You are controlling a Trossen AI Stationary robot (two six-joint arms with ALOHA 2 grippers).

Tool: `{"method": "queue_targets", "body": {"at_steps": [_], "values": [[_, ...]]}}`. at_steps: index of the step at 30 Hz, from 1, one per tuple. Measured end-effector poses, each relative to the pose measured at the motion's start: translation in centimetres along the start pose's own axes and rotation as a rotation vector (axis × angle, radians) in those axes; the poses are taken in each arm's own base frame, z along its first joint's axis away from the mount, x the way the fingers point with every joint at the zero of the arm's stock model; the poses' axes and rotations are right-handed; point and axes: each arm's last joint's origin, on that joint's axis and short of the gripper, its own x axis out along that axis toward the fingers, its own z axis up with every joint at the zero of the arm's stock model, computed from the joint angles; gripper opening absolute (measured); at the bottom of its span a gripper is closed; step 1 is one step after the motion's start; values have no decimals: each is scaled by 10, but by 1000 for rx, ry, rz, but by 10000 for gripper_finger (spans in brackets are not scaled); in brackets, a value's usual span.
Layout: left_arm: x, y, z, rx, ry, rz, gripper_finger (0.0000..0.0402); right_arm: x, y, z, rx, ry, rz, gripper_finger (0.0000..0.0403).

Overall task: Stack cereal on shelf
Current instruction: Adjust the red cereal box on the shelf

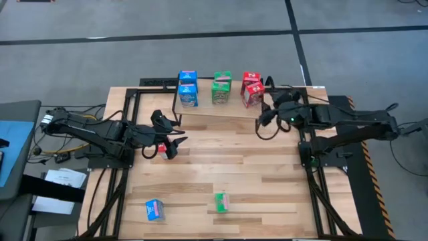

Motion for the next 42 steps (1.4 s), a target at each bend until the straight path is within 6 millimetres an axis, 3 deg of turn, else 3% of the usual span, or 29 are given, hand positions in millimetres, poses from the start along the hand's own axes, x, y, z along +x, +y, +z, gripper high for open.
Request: {"method": "queue_targets", "body": {"at_steps": [8, 14, 25, 42], "values": [[0, 0, 0, -1, 0, 0, 303, 6, -11, -52, -2, 19, -7, 249], [0, 0, -1, -3, 5, 1, 303, 16, -5, -71, -104, -42, 6, 249], [0, 0, -1, -2, 6, 2, 303, 32, -15, -64, -58, -143, -59, 249], [0, 0, -1, 5, 7, 2, 303, 44, -28, -52, 44, -201, 33, 249]]}}
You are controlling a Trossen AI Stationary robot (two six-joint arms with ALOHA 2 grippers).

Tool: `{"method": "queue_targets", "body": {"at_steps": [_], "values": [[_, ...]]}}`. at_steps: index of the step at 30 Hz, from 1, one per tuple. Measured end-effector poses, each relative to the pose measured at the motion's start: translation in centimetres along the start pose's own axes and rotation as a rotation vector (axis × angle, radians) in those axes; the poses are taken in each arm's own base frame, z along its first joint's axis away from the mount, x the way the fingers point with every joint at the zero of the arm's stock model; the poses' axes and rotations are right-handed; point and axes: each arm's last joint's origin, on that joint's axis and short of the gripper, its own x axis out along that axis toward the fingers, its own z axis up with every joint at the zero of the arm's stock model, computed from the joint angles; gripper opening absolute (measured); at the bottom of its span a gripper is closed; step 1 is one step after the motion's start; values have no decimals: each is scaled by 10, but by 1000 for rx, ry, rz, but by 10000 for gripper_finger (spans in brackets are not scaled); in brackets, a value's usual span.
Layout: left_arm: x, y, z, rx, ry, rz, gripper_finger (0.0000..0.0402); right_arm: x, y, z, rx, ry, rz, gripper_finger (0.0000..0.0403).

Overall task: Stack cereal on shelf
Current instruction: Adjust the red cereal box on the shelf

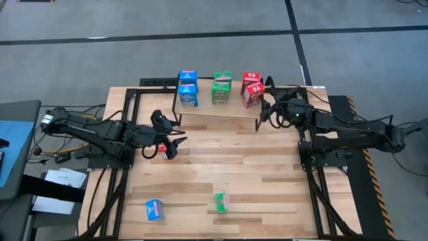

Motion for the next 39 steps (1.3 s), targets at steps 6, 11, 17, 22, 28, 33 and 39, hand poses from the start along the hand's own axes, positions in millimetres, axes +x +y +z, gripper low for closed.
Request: {"method": "queue_targets", "body": {"at_steps": [6, 11, 17, 22, 28, 33, 39], "values": [[0, 0, 0, 4, 0, 0, 303, -1, 2, 0, 2, 1, 29, 249], [0, 0, 0, 4, 0, 0, 303, -3, 6, 0, -2, 2, 87, 249], [0, 0, 0, 4, 0, 0, 303, -3, 6, 0, -20, 1, 74, 249], [0, 0, 0, 7, 0, 0, 303, -2, 5, 0, -48, 0, 67, 249], [0, 0, 0, 12, 0, 0, 303, 2, -2, 0, -32, 4, 22, 249], [0, 0, 0, 12, 0, 0, 303, 4, -4, 0, -26, 7, 36, 249], [0, 0, 0, 12, -1, 1, 303, 13, 0, -4, -40, 24, 49, 249]]}}
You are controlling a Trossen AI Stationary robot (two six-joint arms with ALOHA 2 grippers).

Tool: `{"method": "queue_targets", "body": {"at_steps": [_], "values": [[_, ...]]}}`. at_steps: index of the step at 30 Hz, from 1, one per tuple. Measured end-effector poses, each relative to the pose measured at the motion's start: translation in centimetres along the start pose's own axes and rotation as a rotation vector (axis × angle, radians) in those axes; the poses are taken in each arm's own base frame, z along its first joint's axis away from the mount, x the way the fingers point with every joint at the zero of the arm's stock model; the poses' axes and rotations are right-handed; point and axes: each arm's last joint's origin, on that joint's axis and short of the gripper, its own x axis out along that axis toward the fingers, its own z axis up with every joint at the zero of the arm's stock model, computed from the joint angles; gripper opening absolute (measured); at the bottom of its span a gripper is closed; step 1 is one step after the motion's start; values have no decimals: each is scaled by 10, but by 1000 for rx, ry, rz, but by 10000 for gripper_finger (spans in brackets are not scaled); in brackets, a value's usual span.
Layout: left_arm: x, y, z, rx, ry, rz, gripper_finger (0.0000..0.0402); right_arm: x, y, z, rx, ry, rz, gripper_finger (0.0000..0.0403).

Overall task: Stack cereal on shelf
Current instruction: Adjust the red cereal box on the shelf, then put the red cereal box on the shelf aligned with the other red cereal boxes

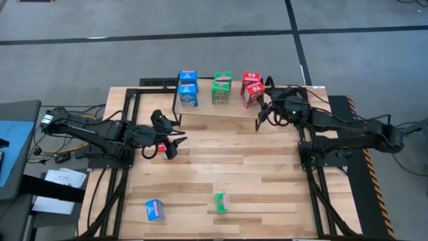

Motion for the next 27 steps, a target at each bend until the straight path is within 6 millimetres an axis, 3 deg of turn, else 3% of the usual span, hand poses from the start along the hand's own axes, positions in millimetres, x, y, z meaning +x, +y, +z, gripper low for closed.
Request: {"method": "queue_targets", "body": {"at_steps": [9, 27], "values": [[0, 0, 0, 0, 0, 0, 303, 6, 4, -4, 24, 25, 1, 249], [0, 0, 0, 0, 0, -1, 303, -6, 17, -2, 67, 3, 37, 249]]}}
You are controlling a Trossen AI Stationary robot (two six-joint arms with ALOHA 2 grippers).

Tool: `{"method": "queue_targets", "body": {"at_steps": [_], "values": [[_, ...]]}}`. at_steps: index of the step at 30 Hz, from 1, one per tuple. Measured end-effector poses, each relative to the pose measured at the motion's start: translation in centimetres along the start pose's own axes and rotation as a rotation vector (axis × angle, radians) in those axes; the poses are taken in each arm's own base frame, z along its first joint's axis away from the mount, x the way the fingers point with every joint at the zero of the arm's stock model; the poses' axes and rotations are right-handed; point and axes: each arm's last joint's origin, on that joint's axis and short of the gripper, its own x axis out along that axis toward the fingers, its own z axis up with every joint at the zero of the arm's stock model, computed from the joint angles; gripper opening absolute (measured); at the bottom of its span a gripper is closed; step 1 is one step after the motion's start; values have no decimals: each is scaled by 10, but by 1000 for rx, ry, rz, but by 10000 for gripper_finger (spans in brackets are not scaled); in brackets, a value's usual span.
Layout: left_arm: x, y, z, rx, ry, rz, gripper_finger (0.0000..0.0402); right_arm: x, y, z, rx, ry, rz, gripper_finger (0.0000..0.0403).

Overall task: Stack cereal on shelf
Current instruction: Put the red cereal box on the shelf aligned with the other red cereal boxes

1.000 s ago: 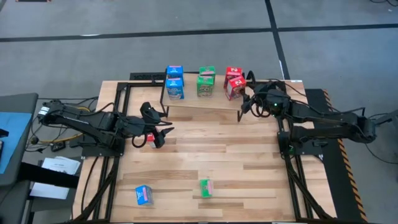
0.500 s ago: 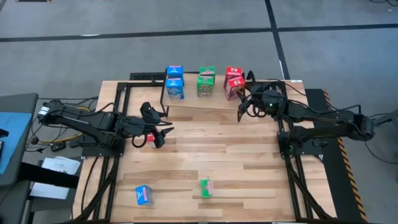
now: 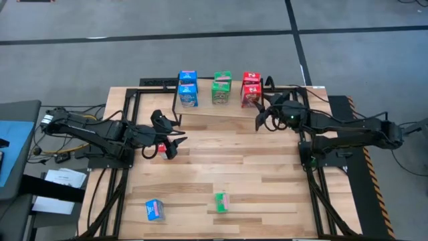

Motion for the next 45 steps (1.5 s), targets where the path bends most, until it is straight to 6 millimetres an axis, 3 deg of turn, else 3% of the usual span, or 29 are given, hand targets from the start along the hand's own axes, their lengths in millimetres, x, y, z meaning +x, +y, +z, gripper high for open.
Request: {"method": "queue_targets", "body": {"at_steps": [10, 19, 29, 45], "values": [[0, 0, 0, -1, 0, 0, 303, -24, 19, 5, 122, -37, 156, 249], [0, -1, 0, -1, 6, -22, 303, -39, 44, 1, 199, 5, 398, 249], [0, -2, 0, -14, 16, -65, 303, -66, 66, 12, 237, -108, 599, 249], [0, -3, 1, -34, 21, -130, 303, -72, 70, 11, 228, -115, 636, 249]]}}
